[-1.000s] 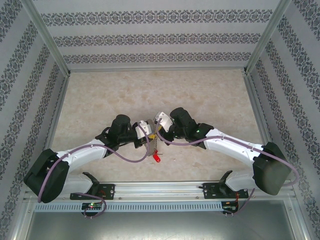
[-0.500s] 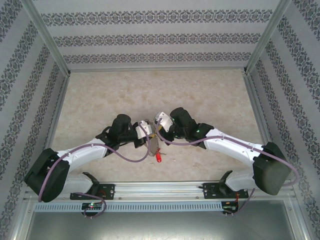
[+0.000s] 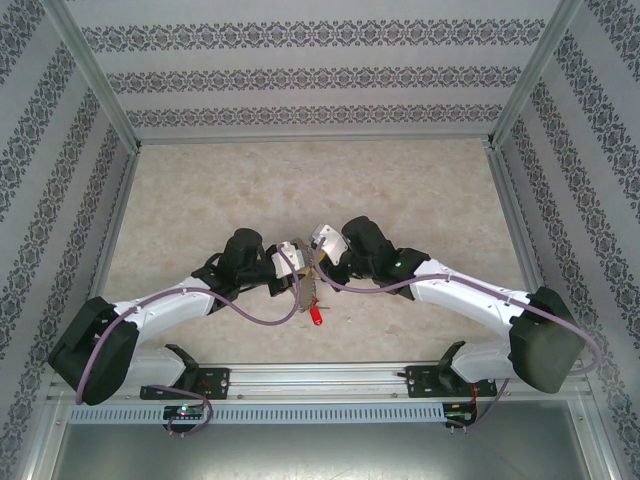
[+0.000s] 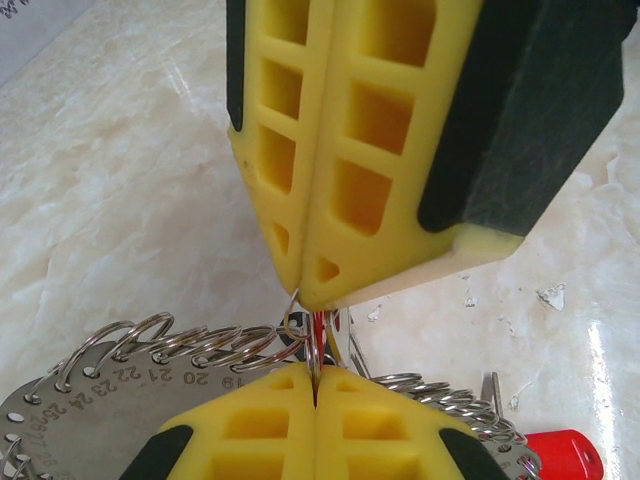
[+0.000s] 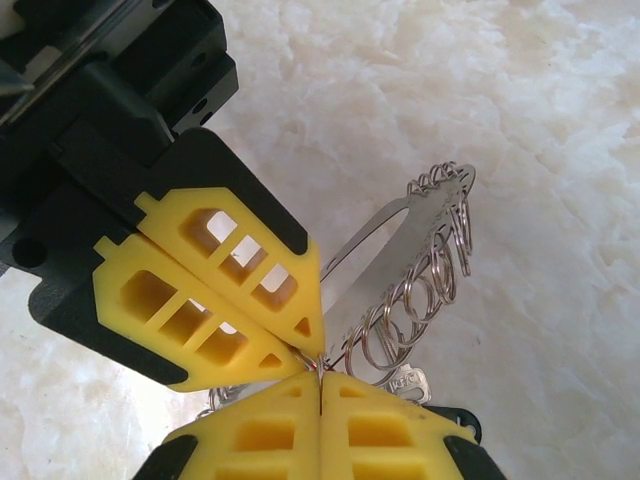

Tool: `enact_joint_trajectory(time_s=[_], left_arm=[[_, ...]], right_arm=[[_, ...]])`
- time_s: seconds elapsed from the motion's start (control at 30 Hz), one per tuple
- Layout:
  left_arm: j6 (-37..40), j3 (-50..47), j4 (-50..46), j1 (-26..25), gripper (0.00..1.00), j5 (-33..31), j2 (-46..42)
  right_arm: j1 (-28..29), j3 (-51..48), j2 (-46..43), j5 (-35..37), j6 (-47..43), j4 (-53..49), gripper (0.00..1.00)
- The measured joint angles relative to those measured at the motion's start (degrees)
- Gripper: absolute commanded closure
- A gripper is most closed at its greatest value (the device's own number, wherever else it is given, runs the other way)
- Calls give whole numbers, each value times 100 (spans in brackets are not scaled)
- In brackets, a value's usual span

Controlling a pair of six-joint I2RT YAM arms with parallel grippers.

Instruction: Put the keys on the keyring

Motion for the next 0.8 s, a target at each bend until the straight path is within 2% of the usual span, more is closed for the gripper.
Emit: enact_joint_trajectory(time_s=[0.33,0.47,0.53,0.6,0.67,0.73,0.8], left_arm=[[-2,7,-2,-4,98,-7,0],[-4,7,-7,-4,100,-11,0],[-2,7,-7,-4,92,-13,0],[-9,7,-4,-4,95,-28,-2],[-9,7,-7,-4,93,-31,-2],[-15,7,-9,-4,100,-31,-2],[-17,7,-11,-4,100,-28,-2]], right_arm=[[-37,-48,-13,0,22,46,100],[-37,-61,-15,15,24,46,100],[-37,-61,-15,17,24,46,100],[-37,-61,-13,20,22,42,100],[-37,-61,-13,17,22,39,100],[-37,-61,-13,9,20,39,100],[-35,-61,-13,-9,20,39,100]])
